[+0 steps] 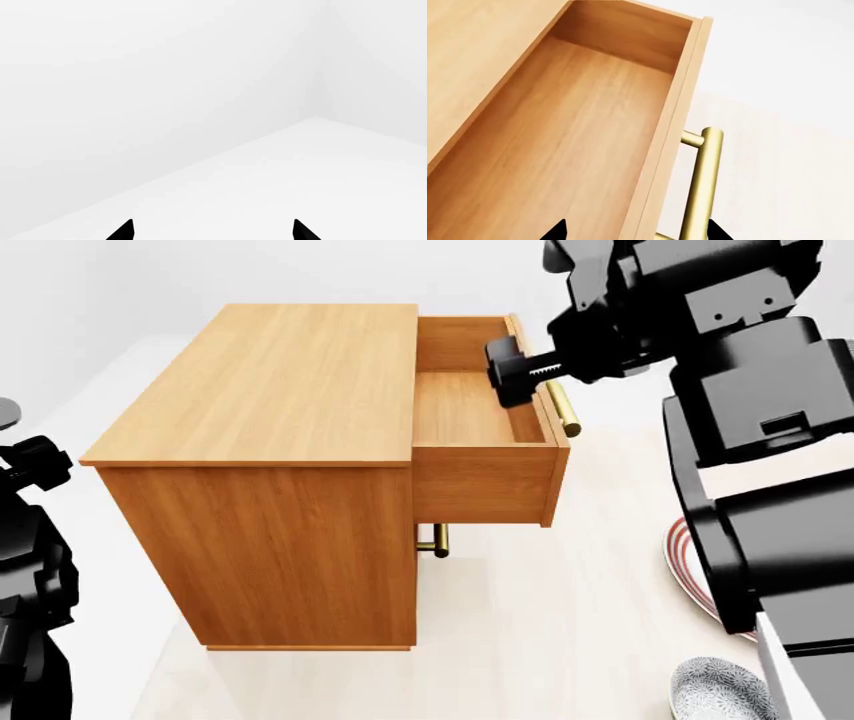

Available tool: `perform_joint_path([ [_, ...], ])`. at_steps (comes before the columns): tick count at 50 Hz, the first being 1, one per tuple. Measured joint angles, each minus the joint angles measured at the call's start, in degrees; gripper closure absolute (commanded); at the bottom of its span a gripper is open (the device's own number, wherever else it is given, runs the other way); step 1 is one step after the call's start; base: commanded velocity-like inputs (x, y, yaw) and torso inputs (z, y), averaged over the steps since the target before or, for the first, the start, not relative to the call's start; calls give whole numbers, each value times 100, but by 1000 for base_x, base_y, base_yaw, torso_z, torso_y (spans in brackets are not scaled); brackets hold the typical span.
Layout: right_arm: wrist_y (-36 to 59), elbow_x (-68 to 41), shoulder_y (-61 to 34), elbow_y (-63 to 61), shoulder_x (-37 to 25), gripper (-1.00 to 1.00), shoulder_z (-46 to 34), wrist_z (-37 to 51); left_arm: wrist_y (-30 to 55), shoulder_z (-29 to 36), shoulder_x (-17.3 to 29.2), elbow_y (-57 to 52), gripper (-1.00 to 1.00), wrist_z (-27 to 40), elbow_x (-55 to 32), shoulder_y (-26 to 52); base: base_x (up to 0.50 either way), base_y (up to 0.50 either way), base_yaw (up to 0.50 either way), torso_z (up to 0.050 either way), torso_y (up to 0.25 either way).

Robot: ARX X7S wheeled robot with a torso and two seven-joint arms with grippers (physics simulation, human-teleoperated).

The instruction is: Open the top drawer of the cabinet and put the bowl in it.

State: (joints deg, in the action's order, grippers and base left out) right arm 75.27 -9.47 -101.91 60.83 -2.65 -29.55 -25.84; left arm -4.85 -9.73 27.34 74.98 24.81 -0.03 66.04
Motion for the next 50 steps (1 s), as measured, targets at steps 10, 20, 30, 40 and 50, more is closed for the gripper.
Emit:
perform_joint_path([
  [10, -97, -52, 73, 90, -15, -100, 2, 53, -13, -7, 2, 0, -100, -3, 0, -5, 0, 0, 0, 0, 0],
  [20, -198, -59, 107, 201, -25, -100, -76, 78, -32, -20, 1, 0, -100, -8, -2, -14, 0, 0, 0, 0, 0],
  [30, -290, -6, 123, 283, -30, -100, -257, 97, -55, -31, -2, 0, -100, -9, -1, -25, 0, 0, 0, 0, 0],
  [40, -394, 16, 89, 396, -33, -100, -404, 108, -62, -39, -5, 0, -100, -15, 0, -26, 0, 0, 0, 0, 0],
  [50, -454, 18, 86, 424, -63, -100, -522, 113, -59, -34, -7, 0, -100, -25, 3, -21, 0, 0, 0, 0, 0],
])
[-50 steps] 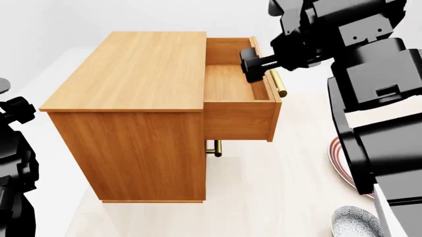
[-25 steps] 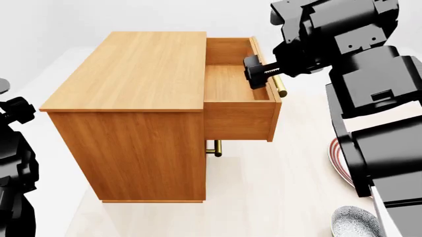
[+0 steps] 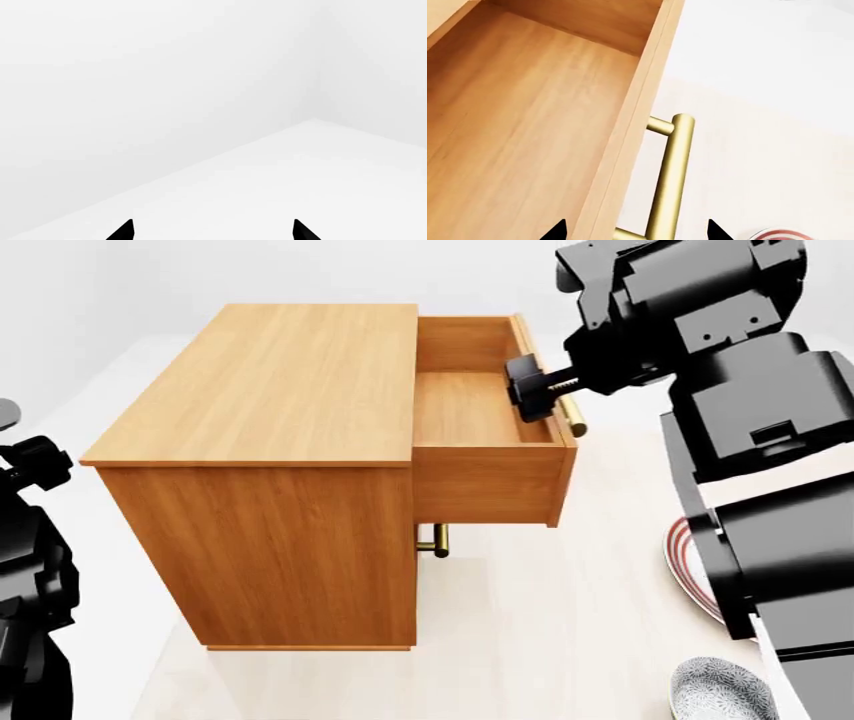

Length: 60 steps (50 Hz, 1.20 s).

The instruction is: Open the top drawer of the cabinet and put the bowl in it.

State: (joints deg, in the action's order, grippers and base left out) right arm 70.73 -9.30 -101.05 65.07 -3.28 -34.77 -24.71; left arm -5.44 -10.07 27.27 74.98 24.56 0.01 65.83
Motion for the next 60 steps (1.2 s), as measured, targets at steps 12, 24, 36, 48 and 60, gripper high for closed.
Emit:
perform_joint_path([
  [12, 40, 55, 23, -110, -109, -100, -179, 3, 1, 6, 0, 0, -100, 2, 1, 5, 0, 0, 0, 0, 0],
  [24, 149, 128, 69, -319, -275, -100, -326, -2, 0, 8, 1, 0, -100, 1, -1, 8, 0, 0, 0, 0, 0],
  [36, 285, 168, 151, -591, -530, -100, -361, 56, -5, 8, -3, 0, -100, 14, 0, 4, 0, 0, 0, 0, 0],
  [48, 303, 216, 164, -636, -726, -100, -441, 94, -8, 2, -13, 0, -100, 29, -2, 4, 0, 0, 0, 0, 0],
  [60, 193, 176, 147, -490, -771, -100, -480, 135, -10, -7, -16, 0, -100, 29, -4, 7, 0, 0, 0, 0, 0],
])
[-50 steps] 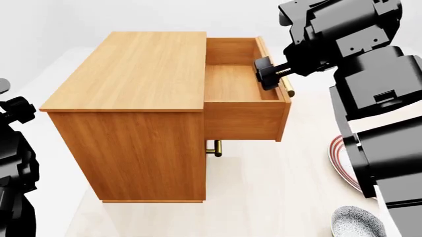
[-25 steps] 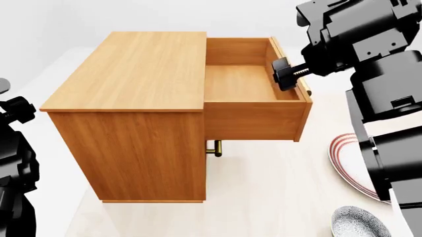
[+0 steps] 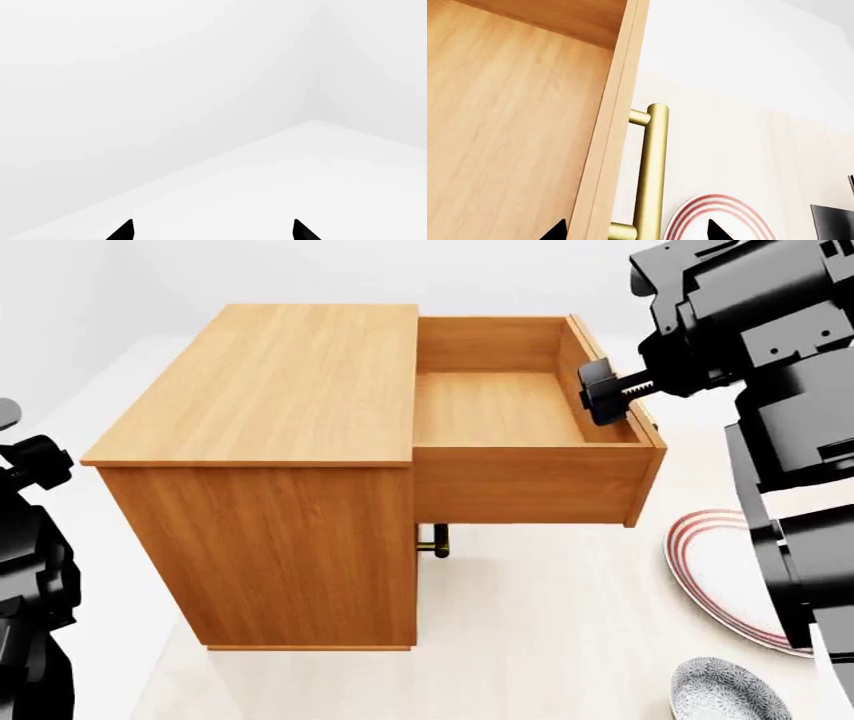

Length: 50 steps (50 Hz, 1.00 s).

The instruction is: Open the top drawer of the cabinet and put the bowl in it.

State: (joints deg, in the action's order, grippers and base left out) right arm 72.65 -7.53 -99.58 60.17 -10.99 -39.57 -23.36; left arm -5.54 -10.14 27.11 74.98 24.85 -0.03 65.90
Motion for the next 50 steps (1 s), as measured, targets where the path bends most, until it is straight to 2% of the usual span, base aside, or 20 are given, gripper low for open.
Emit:
perform_joint_path([
  [16, -178, -80, -67, 280, 48, -100, -71, 10, -14, -17, 1, 0, -100, -26, -1, 2, 0, 0, 0, 0, 0],
  [25, -283, -178, -200, 279, -62, -100, 250, 143, -22, -17, 0, 0, -100, -31, 3, 0, 0, 0, 0, 0, 0],
  [34, 86, -298, -514, -509, -363, -100, 713, 299, -24, -5, -2, 0, -100, -27, 7, 1, 0, 0, 0, 0, 0],
  [41, 719, -485, -601, -1614, -705, -100, 1166, 419, -24, 7, -3, 0, -100, -21, 8, 2, 0, 0, 0, 0, 0],
  [45, 1053, -1278, -612, -2309, -1074, -100, 1421, 1060, -28, 15, -3, 0, -100, -20, 9, 1, 0, 0, 0, 0, 0],
  [50, 1314, -3306, -477, -3331, -1795, -100, 1792, 2508, -36, 23, -3, 0, -100, -22, 8, -4, 0, 0, 0, 0, 0],
])
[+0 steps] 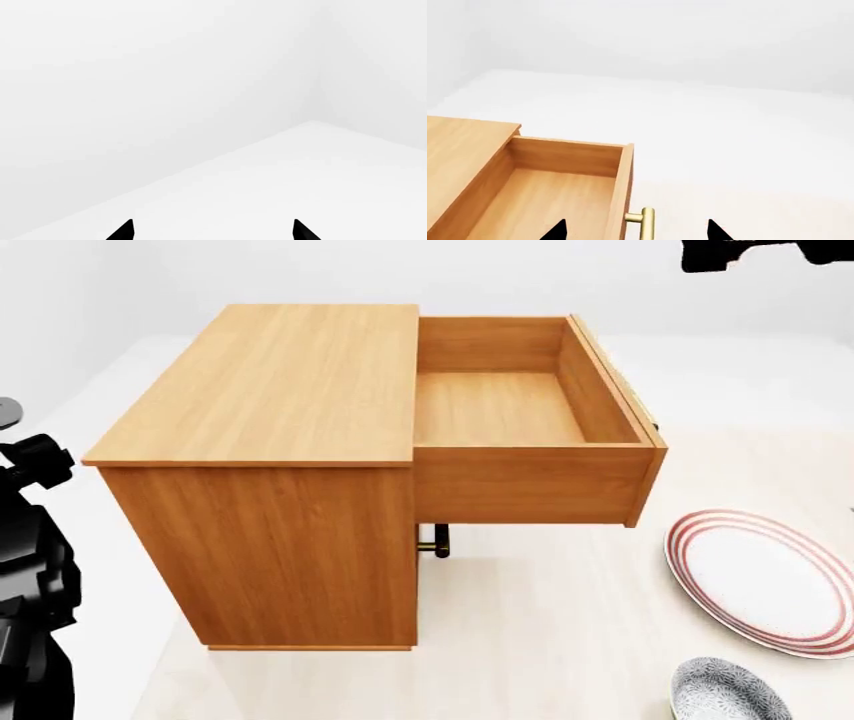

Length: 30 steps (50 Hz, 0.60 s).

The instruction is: Open the top drawer of the cabinet and put the bowl in it.

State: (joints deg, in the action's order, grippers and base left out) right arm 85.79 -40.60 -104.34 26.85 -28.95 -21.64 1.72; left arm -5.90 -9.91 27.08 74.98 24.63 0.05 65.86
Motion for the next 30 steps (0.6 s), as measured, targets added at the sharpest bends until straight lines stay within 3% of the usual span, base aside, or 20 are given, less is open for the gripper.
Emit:
perform_joint_path([
  [8, 100, -3500, 716, -1597, -1511, -100, 584, 2280, -6, 7, 1, 0, -100, -16, -5, -1, 0, 0, 0, 0, 0],
  [14, -206, -5352, 1985, -2567, -2619, -100, 1314, 3291, -1, 6, 4, 0, -100, -29, -7, 3, 0, 0, 0, 0, 0],
  [21, -394, -6538, 3780, -3332, -3352, -100, 2553, 3949, 0, 0, 7, 0, -100, -41, -9, 5, 0, 0, 0, 0, 0],
  [30, -270, -7047, 5552, -3807, -3523, -100, 3933, 4356, -6, -11, 8, 0, -100, -59, -9, 7, 0, 0, 0, 0, 0],
])
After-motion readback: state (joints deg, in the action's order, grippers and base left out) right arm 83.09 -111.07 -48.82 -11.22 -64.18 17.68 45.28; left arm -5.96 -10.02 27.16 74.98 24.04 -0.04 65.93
